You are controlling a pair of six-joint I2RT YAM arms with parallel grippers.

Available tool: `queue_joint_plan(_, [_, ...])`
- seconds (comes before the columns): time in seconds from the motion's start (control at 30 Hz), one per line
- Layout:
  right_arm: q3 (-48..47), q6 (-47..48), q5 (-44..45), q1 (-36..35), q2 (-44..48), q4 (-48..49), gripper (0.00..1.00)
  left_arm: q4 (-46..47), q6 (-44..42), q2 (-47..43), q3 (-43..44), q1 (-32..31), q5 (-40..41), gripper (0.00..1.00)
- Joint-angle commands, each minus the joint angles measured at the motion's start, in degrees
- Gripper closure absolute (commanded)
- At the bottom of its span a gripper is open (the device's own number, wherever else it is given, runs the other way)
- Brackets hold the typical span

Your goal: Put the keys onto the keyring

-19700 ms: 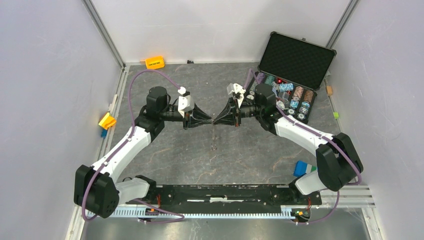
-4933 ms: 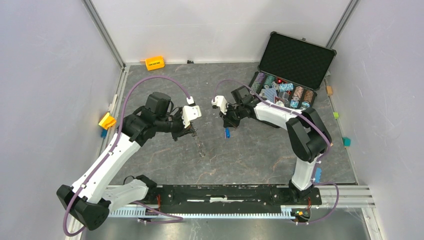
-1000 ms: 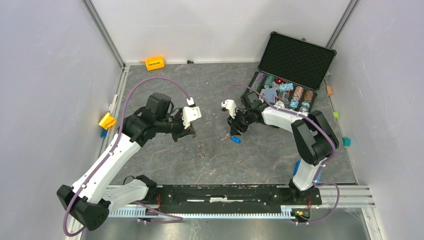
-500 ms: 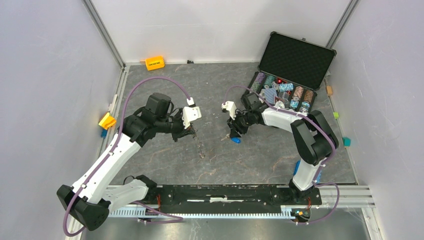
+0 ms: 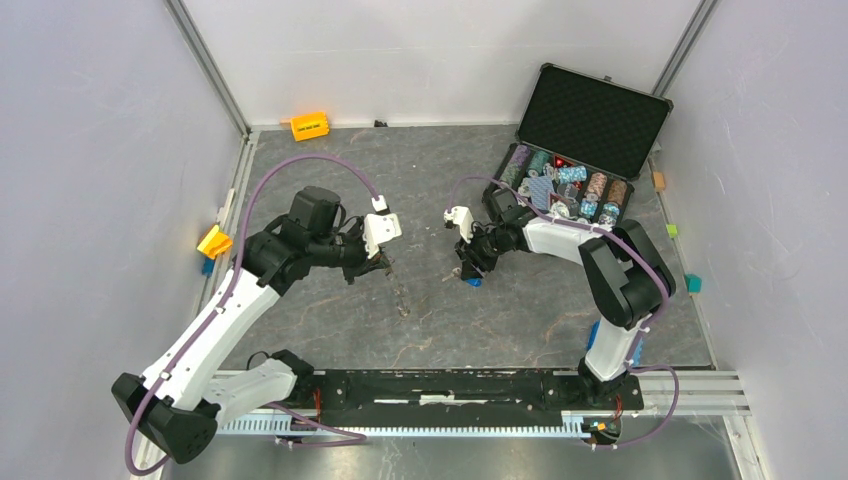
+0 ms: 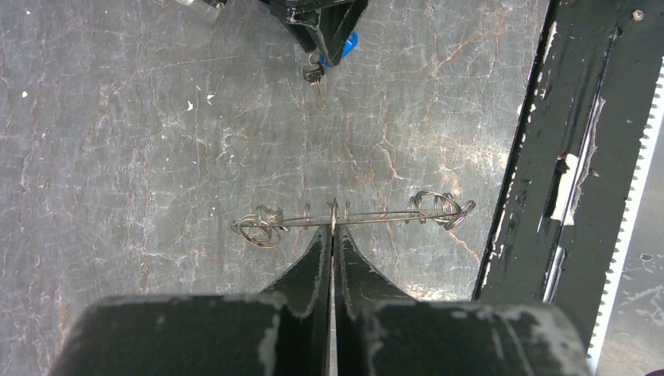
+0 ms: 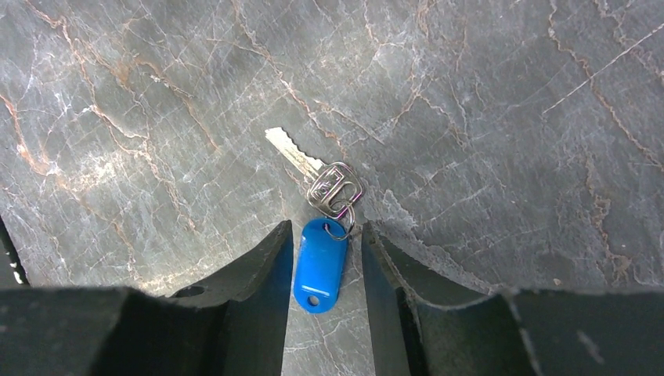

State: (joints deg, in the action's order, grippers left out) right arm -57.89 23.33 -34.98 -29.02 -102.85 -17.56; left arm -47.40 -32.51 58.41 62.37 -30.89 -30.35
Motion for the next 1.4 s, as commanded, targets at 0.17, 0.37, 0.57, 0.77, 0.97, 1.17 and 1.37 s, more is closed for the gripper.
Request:
queue_joint_plan(0.17, [0.21, -1.10, -2.66, 0.11, -1.63, 1.25, 0.58, 2.75, -1.13, -1.23, 0.03, 0.00, -1.64, 0.98])
queue_joint_plan(0.37, [-0.37, -1.27, -2.81, 0.10, -2.06, 1.30, 0.61, 2.77, -1.15, -1.35, 0.01, 0.00, -1.56, 0.98])
queue_joint_plan(0.57, [-0.56, -1.25, -2.27, 0.14, -2.44, 1.21, 0.65, 2.75, -1.16, -1.46, -0.05, -0.02, -1.56, 0.98])
queue_joint_plan(0.77, [-0.73, -1.29, -1.37, 0.14, -2.70, 1.26, 0.71, 2.75, -1.11, -1.63, -0.05, 0.04, -1.58, 0.98])
queue_joint_plan(0.97, [-1.19, -1.84, -1.19, 0.11, -2.52, 1.47, 0.77, 2.77, -1.21, -1.79, -0.12, 0.03, -1.56, 0.98])
queue_joint_plan(1.17, [-2.40, -2.28, -1.45, 0.12, -1.84, 1.30, 0.88, 2.75, -1.63, -1.78, -0.29, 0.04, -1.38, 0.98])
queue_joint_plan(1.37, [-3.50, -2.12, -1.75, 0.14, -1.13, 0.92, 1.00, 2.75, -1.99, -1.39, -0.44, 0.04, -1.34, 0.98])
